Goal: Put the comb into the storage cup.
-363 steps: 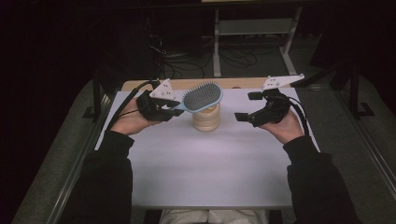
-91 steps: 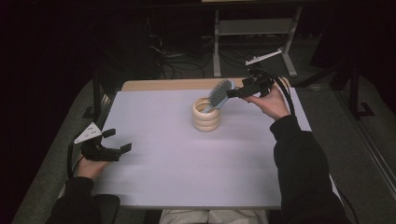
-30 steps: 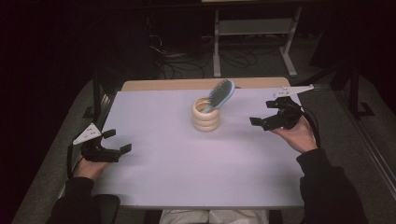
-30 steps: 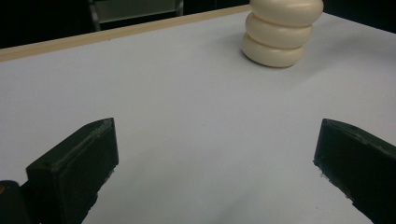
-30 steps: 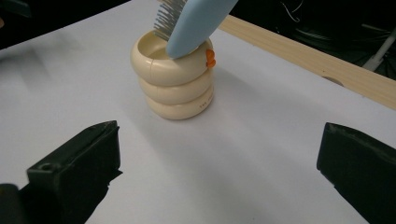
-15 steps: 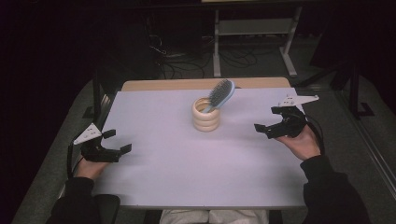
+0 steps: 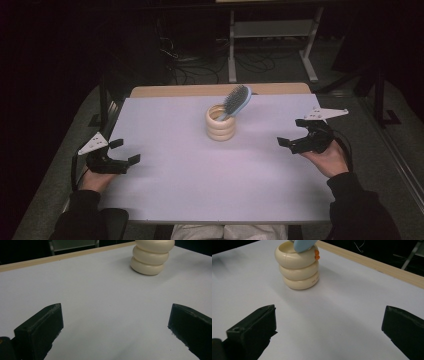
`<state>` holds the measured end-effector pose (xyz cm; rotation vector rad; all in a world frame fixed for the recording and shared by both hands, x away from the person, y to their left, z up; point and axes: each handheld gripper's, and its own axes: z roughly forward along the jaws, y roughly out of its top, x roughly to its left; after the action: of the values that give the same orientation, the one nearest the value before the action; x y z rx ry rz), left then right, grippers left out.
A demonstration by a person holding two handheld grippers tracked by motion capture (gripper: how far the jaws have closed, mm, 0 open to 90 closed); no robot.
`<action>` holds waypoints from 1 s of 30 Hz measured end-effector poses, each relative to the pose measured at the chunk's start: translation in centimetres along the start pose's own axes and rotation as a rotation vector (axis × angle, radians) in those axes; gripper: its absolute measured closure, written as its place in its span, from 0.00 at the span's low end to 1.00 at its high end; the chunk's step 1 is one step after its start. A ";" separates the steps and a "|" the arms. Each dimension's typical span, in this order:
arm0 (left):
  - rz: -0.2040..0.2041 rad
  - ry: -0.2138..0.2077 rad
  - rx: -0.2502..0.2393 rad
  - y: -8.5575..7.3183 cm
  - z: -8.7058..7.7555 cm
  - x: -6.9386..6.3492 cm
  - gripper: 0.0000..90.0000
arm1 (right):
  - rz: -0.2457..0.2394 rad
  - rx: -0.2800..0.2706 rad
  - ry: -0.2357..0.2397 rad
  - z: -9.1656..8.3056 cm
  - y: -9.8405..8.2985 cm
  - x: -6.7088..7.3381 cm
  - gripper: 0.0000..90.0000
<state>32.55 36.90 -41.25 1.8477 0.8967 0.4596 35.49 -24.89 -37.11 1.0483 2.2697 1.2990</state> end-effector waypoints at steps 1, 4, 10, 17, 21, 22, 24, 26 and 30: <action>-0.001 0.001 -0.001 0.0 0.0 0.0 0.00 | 0.003 -0.001 0.002 -0.1 -0.2 0.0 0.00; -0.003 -0.001 -0.005 0.0 -0.1 -0.1 0.00 | 0.008 0.002 -0.004 -0.3 -0.7 -0.2 0.00; 0.005 -0.009 -0.014 0.2 -0.2 -0.3 0.00 | 0.024 -0.013 -0.006 -1.0 -1.6 -0.4 0.00; 0.001 -0.010 -0.022 0.2 -0.2 -0.2 0.00 | 0.031 -0.021 -0.001 -1.5 -2.6 -0.5 0.00; 0.000 -0.011 -0.021 0.2 -0.2 -0.3 0.00 | 0.040 -0.033 -0.003 -1.8 -3.0 -0.6 0.00; 0.000 -0.011 -0.022 0.2 -0.2 -0.3 0.00 | 0.038 -0.037 -0.005 -1.8 -3.0 -0.6 0.00; 0.001 -0.009 -0.023 0.2 -0.2 -0.3 0.00 | 0.040 -0.040 -0.006 -2.0 -3.2 -0.6 0.00; 0.003 -0.008 -0.025 0.2 -0.3 -0.3 0.00 | 0.040 -0.039 -0.009 -2.1 -3.4 -0.6 0.00; 0.003 -0.009 -0.027 0.3 -0.3 -0.3 0.00 | 0.046 -0.031 -0.007 -2.1 -4.0 -0.6 0.00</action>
<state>32.26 36.75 -40.87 1.8256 0.8772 0.4628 32.92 -27.88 -39.39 1.0986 2.2255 1.3421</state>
